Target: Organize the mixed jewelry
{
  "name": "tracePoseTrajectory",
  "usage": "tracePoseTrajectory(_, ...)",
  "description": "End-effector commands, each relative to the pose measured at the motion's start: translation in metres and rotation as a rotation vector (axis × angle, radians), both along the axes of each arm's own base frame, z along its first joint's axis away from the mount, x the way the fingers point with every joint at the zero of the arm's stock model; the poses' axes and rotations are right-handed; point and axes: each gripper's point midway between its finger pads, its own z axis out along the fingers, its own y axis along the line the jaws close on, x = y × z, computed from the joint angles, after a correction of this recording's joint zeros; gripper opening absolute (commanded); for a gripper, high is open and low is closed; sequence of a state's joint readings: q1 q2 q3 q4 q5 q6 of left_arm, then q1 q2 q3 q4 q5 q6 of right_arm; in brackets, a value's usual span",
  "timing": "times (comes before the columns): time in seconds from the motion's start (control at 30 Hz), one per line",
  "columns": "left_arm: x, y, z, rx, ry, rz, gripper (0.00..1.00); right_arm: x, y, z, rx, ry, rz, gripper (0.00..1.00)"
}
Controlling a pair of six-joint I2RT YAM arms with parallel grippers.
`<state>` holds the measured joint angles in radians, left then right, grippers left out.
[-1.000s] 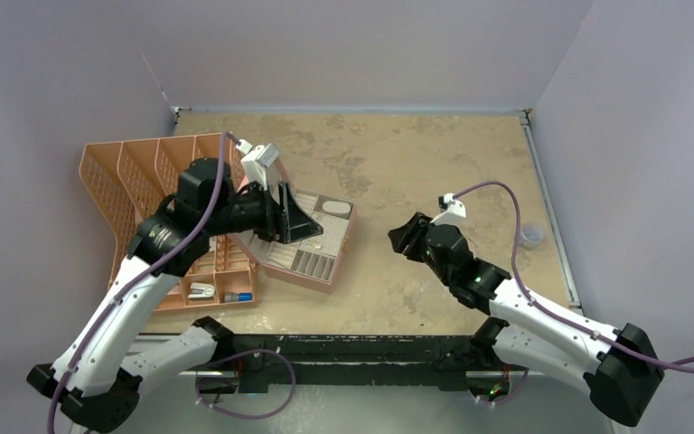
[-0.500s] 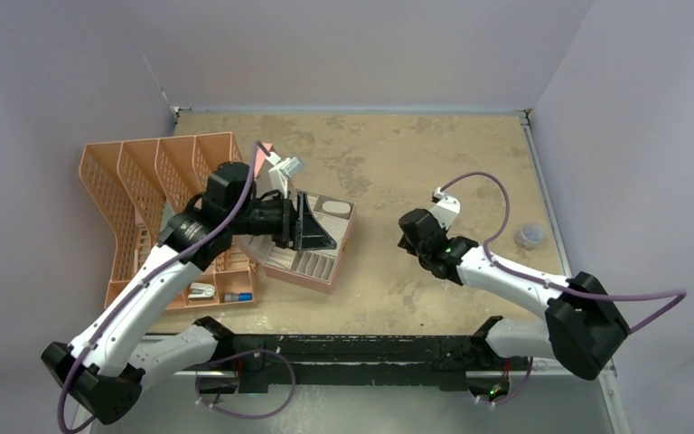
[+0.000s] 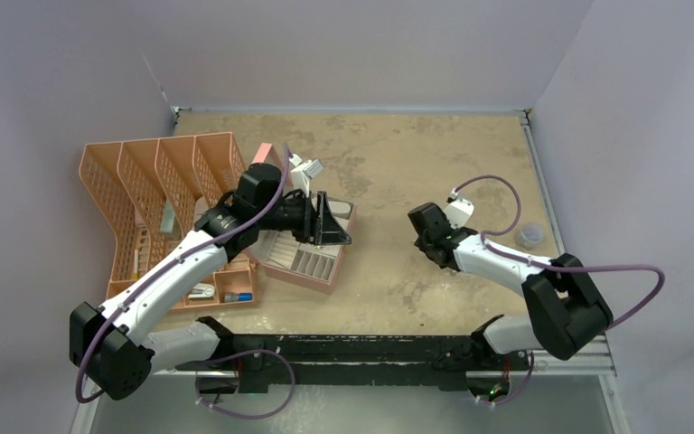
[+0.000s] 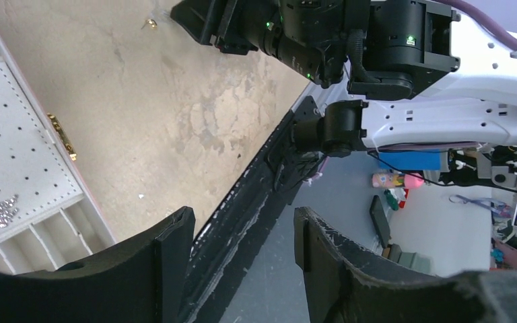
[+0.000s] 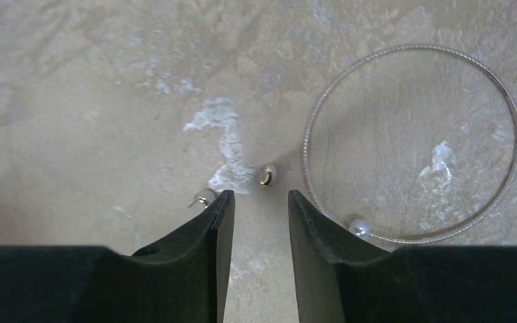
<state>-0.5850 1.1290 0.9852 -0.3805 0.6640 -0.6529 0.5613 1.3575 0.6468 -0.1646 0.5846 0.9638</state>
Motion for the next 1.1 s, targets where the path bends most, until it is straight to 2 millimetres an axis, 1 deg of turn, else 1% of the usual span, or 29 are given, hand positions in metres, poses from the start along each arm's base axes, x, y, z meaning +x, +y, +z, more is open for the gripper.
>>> tracePoseTrajectory(0.0,0.017,-0.012,0.010,-0.055,-0.116,-0.008,0.55,0.003,-0.006,0.003,-0.003,0.011,-0.078,0.37)
tracePoseTrajectory(0.1,0.018,-0.014,0.007,-0.053,-0.112,-0.022,0.55,0.001,-0.006,0.004,0.001,0.012,-0.085,0.35)
tracePoseTrajectory(0.4,0.015,-0.009,-0.005,-0.028,-0.085,0.002,0.55,0.011,-0.001,0.006,0.003,-0.004,-0.068,0.34)
tracePoseTrajectory(0.53,0.015,-0.008,-0.007,-0.029,-0.076,0.012,0.55,0.011,-0.006,0.004,-0.007,-0.011,-0.103,0.35)
tracePoseTrajectory(0.7,0.019,-0.011,-0.009,-0.030,-0.066,0.019,0.55,0.013,-0.004,0.005,0.003,-0.021,-0.100,0.34)
tracePoseTrajectory(0.97,0.021,-0.013,-0.015,-0.020,-0.049,0.015,0.54,0.009,-0.004,-0.005,-0.005,0.007,-0.100,0.28)
tracePoseTrajectory(1.07,0.020,-0.012,-0.018,-0.017,-0.041,0.016,0.54,0.009,-0.006,-0.005,-0.009,0.002,-0.106,0.26)
